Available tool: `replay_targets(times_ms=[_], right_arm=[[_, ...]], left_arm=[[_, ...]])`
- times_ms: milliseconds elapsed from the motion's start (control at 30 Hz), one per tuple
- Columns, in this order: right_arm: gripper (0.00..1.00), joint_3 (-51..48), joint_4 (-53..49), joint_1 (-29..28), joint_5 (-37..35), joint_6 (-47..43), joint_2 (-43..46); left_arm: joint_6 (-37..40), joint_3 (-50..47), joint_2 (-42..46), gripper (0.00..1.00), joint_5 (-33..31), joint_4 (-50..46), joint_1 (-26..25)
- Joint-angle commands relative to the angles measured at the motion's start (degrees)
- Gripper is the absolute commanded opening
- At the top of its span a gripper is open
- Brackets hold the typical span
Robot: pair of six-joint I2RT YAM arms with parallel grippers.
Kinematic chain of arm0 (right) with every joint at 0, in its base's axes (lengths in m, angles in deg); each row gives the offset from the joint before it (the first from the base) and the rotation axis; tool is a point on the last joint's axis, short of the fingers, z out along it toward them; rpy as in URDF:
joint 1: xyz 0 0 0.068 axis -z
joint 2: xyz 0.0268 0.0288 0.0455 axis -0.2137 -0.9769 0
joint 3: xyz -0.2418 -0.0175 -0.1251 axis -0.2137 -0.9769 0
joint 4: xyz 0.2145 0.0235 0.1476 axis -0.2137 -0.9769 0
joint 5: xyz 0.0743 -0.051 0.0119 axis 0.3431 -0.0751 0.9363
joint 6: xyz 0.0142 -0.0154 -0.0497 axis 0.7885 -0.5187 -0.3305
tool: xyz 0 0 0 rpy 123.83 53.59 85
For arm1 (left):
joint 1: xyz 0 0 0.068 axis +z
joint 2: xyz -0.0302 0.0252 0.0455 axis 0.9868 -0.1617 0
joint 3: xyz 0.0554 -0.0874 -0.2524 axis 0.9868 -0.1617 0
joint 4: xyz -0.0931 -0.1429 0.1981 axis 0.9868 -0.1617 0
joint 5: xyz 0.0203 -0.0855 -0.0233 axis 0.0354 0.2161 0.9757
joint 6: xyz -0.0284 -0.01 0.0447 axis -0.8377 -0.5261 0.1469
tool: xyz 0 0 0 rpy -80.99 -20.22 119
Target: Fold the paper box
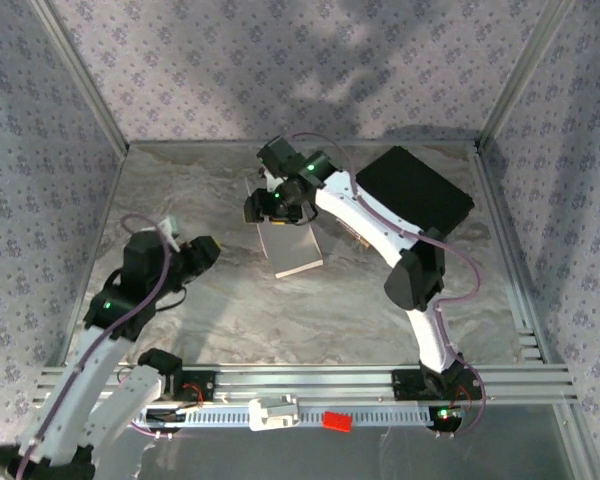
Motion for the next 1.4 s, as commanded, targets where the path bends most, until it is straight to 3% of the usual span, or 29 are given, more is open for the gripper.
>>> replay_targets(times_ms=[0, 167, 300, 400, 433, 600, 733, 900, 1067, 1267, 1367], right_arm=[[0.58, 5.0, -5.1, -1.0, -0.2, -3.8, -2.3], [0.48, 5.4, -6.7, -1.9, -2.4, -1.2, -4.8], [0.18, 5.0, -3.3, -1.6, -4.6, 5.1, -4.9], [0.01, 4.3, -0.6, -1.7, -7.6, 11.9, -4.5], [0.0, 3.9, -0.2, -1.9, -9.1, 14.5, -4.1], [0.0, 0.0, 1.5, -3.3, -20.9, 34.8, -0.2], [0.0, -0.1, -4.0, -4.8, -32.4, 55.8, 2.2], [0.0, 5.2, -10.5, -4.3, -33.6, 74.3, -1.5], [0.0, 9.9, -11.5, -3.7, -32.3, 84.9, -6.2], [0.0, 13.0, -10.6, -3.2, -36.5, 86.4, -8.9], [0.1, 12.9, -8.8, -2.7, -36.5, 85.7, -9.6]], left_arm=[[0.4, -0.1, 3.2, 0.44, -1.2, -9.4, -0.2], [0.0, 0.1, 5.8, 0.44, -1.0, -13.1, -0.2], [0.3, 1.2, 5.8, 0.44, -0.6, -14.2, -0.2], [0.9, 2.0, 5.6, 0.44, -0.6, -15.4, -0.2], [1.2, 2.2, 5.5, 0.44, -0.5, -15.8, -0.2], [2.7, 1.9, 6.1, 0.44, 0.5, -17.2, -0.3], [3.0, 3.5, 6.8, 0.44, 1.5, -18.6, -0.3], [3.7, 6.0, 7.6, 0.44, 3.5, -22.2, -0.3], [4.6, 6.4, 8.7, 0.44, 6.0, -25.5, -0.3], [6.1, 2.5, 8.5, 0.45, 8.2, -26.4, -0.3], [6.2, 0.5, 7.7, 0.45, 9.2, -23.9, -0.3]])
